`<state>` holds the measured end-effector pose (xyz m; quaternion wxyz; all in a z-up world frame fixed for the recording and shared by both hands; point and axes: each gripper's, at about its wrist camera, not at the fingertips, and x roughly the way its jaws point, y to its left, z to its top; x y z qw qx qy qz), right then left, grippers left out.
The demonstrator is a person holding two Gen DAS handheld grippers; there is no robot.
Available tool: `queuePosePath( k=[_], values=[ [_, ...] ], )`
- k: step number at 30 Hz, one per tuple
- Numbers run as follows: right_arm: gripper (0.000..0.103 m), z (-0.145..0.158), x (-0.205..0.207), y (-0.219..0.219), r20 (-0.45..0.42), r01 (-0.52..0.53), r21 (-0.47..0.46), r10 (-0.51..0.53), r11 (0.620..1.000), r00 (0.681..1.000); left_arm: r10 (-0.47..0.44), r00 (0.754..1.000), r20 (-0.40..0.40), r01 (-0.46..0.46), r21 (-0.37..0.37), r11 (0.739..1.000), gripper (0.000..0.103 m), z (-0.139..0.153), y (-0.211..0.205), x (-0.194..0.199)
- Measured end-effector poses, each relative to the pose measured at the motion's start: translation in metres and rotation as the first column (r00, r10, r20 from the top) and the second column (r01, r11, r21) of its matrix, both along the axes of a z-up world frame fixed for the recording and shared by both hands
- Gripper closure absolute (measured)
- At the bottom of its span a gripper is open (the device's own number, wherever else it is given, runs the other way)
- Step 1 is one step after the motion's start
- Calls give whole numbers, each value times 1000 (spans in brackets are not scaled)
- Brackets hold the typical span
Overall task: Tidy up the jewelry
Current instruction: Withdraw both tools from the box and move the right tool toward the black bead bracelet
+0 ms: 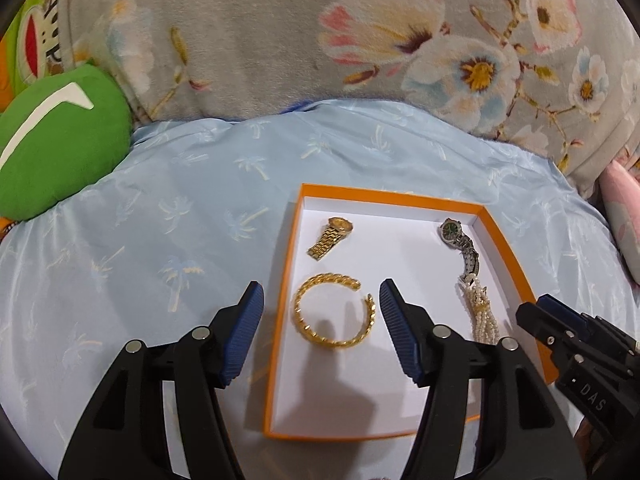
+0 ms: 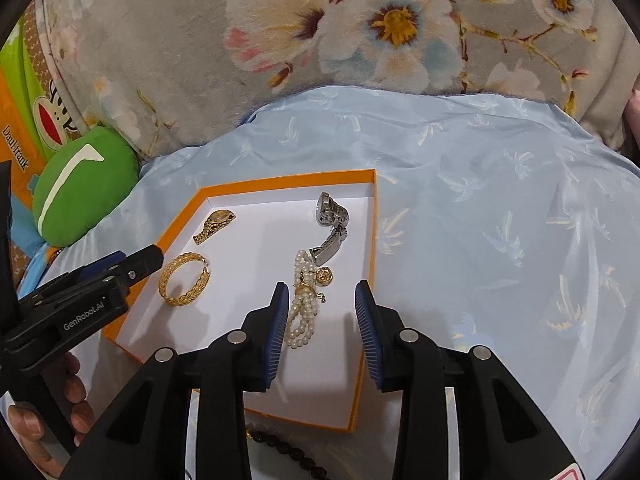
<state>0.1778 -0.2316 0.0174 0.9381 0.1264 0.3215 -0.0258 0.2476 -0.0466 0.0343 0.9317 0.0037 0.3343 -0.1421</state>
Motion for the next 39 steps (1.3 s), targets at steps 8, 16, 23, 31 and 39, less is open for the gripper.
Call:
queuePosePath(
  k=[8,16,23,31,39],
  values=[
    [68,2,-40,-9,22,46,25,-47,999,999,41,999,-2,-41,-36,998,45,-1,31,-34],
    [68,-5,-84,-3,-4,44,41,-44,998,999,22,999,-28,-23,-34,999,45,-10,44,-83],
    [68,-13,-116,18,-36,20,13,-19,1000,999,6,998,-64,-6,-8,1000,45,-19,46,-113],
    [68,-17,-136,31,-56,-3,20,4,1000,998,-41,996,-77,41,1,999,44,-24,48,-151],
    [68,-18,-140,32,-70,10,21,-8,1000,997,-102,990,-101,105,28,994,37,-29,43,-190]
  ],
)
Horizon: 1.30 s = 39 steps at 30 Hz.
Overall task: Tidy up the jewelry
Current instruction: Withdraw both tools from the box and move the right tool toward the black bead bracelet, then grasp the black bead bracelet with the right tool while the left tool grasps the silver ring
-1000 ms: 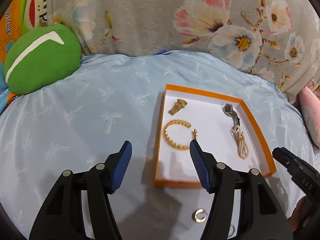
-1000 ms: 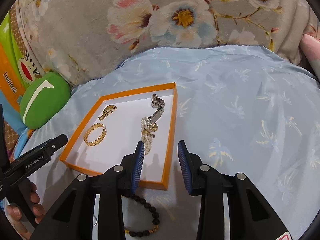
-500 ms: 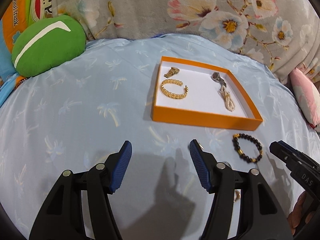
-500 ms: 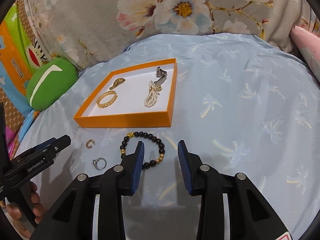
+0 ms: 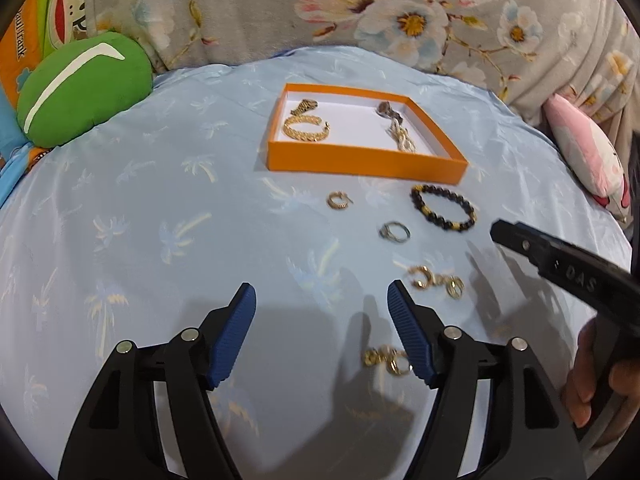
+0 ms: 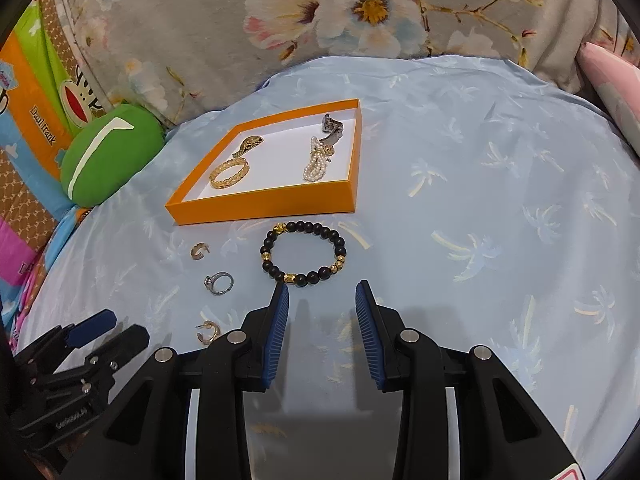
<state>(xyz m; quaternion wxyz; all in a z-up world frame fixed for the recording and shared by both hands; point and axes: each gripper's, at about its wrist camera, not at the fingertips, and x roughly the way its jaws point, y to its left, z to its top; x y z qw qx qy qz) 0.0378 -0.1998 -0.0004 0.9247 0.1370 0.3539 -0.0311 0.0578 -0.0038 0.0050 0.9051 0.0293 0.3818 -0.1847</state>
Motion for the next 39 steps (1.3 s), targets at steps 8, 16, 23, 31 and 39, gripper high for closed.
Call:
queuePosePath(
  k=[8,16,23,31,39],
  values=[
    [68,-5,22,-5,-56,48,-6,-48,999,997,50,998,-44,-51,-10,999,37,-5,6,8],
    [70,-10,57,-10,-104,72,-30,-75,997,992,66,996,-53,-67,-16,998,37,-6,9,13],
    [94,-10,65,-2,-125,54,-82,-64,995,990,80,995,-56,-81,-18,997,37,-5,9,24],
    [95,-10,57,-2,-125,59,-96,-70,994,990,78,996,-50,-78,-5,997,37,-3,3,38],
    [95,-10,43,-10,-117,69,-51,-74,996,990,62,996,-57,-62,-1,998,37,-2,-12,72]
  ],
)
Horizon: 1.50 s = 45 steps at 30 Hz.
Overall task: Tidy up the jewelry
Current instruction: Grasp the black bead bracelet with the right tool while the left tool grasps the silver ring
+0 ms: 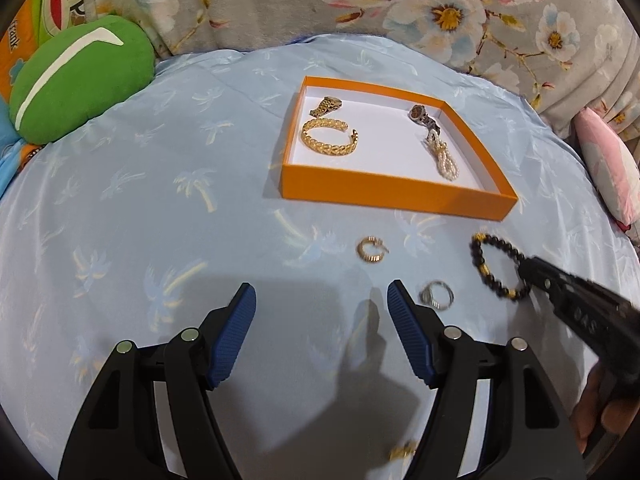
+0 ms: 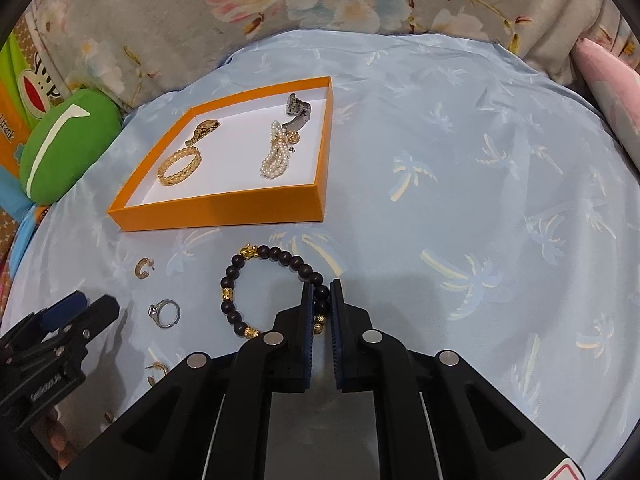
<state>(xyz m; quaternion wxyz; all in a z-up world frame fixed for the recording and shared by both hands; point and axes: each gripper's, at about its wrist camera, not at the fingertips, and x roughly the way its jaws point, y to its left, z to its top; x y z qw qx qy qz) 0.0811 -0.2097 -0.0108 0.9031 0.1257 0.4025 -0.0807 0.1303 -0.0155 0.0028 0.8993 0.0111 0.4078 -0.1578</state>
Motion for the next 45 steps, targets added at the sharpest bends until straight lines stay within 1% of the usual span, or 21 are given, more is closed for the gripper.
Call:
queuePosePath(
  k=[3,4,5,7,8,10,13,19,21,23,26,28,32,34,36,37,40,42,45],
  values=[
    [95,0,0,0,0,0,2,0,1000,1000,-4,1000,1,4,9,1000,38,-1,-7,12],
    [95,0,0,-1,0,-1,5,1,1000,1000,-7,1000,2,7,13,1000,39,-1,-10,15],
    [95,0,1,-1,1,-1,7,1,1000,1000,-13,1000,2,13,16,1000,42,-1,-12,17],
    [95,0,1,-2,2,-2,11,2,1000,1000,-23,1000,3,23,28,999,44,-1,-18,21],
    [95,0,1,-1,1,-1,10,1,1000,1000,-32,999,1,32,34,999,49,-2,-21,22],
    [95,0,1,-1,1,-1,10,1,1000,1000,-42,999,2,42,46,998,53,-3,-25,23],
    [95,0,1,-1,1,-1,10,1,1000,1000,-64,998,6,63,54,997,55,-3,-29,22],
    [95,-1,1,-2,1,-2,10,2,1000,1000,-72,997,7,71,56,996,56,-4,-30,22],
    [95,-1,1,-2,2,-2,10,2,1000,1000,-76,997,8,76,59,995,61,-4,-31,23],
    [95,-1,1,-2,2,-2,11,2,1000,1000,-71,997,9,70,60,996,70,-4,-32,24],
    [95,-1,1,-2,2,-2,12,2,1000,1000,-53,999,4,53,34,998,77,-3,-27,26],
    [95,-1,1,-2,2,-2,12,2,1000,1000,-43,999,1,42,22,999,79,-3,-24,27],
    [95,-1,1,-2,2,-2,13,2,1000,1000,-39,999,3,39,26,999,79,-3,-23,26],
    [95,-1,1,-2,3,-3,14,3,1000,1000,-55,998,7,55,14,998,79,-1,-23,23],
    [95,-1,1,-2,2,-3,14,3,1000,1000,-78,997,27,77,9,997,79,2,-25,16],
    [95,-1,1,-2,2,-3,14,3,1000,1000,-92,995,35,92,6,996,78,4,-26,11],
    [95,-1,1,-2,3,-3,14,2,1000,1000,-131,990,49,131,-6,991,68,7,-32,1],
    [95,-1,1,-3,2,-2,14,2,1000,1000,-161,985,59,161,6,987,67,8,-40,-6],
    [95,-1,1,-3,2,-2,14,2,1000,1000,-196,980,46,195,32,980,67,3,-52,-12]
  ],
)
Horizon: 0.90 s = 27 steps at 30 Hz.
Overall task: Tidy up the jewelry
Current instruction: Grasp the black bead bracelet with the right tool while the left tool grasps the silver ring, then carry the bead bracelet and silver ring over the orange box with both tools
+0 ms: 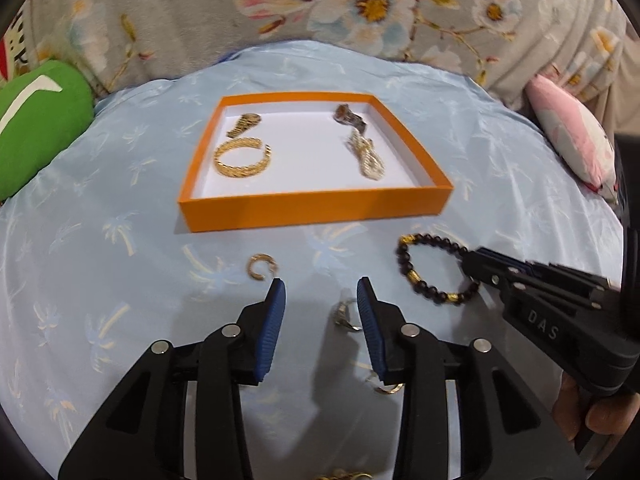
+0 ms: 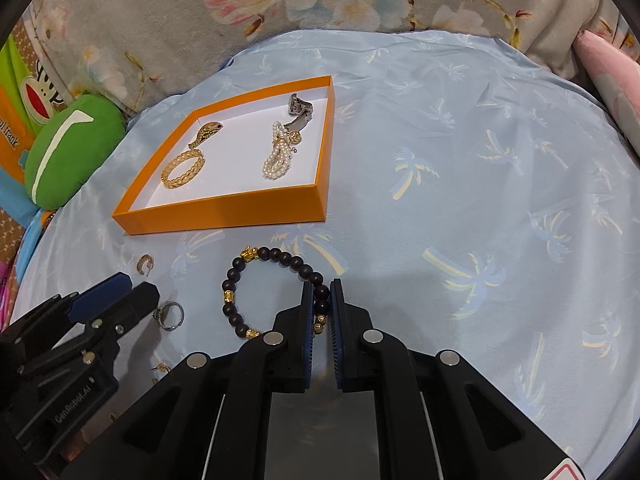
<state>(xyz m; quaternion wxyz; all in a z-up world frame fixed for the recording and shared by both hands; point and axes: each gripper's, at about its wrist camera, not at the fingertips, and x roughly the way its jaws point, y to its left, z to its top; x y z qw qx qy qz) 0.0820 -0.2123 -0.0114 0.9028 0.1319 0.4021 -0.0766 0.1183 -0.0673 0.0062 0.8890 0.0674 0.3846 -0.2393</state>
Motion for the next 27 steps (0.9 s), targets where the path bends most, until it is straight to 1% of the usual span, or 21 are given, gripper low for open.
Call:
queuePosePath(
  k=[2,7,12,15,18,19,22,23,27],
  values=[
    [95,0,0,0,0,0,0,0,1000,1000,-9,1000,-9,9,19,1000,67,-3,-5,-1],
    [95,0,0,0,0,0,0,0,1000,1000,-20,999,-31,20,18,1000,67,-6,-6,-1],
    [95,0,0,0,0,0,1,0,1000,1000,-40,999,-22,41,58,997,68,-8,-14,-6],
    [95,0,0,0,0,0,1,0,1000,1000,-35,999,-23,36,57,998,68,-8,-13,-6],
    [95,0,0,1,1,-1,1,1,1000,1000,-24,999,-22,25,56,998,75,-8,-12,-5],
    [95,0,0,0,1,-1,1,1,1000,1000,-20,1000,-22,21,55,998,81,-8,-11,-5],
    [95,0,0,1,5,-2,1,2,1000,1000,-13,1000,-26,15,44,999,82,-7,-9,-4],
    [95,1,1,2,8,-2,0,2,1000,1000,-13,1000,-24,14,44,999,96,-7,-9,-4],
    [95,4,-2,4,27,-1,0,1,1000,1000,-6,1000,-31,7,34,999,96,-7,-8,-4]
  ],
)
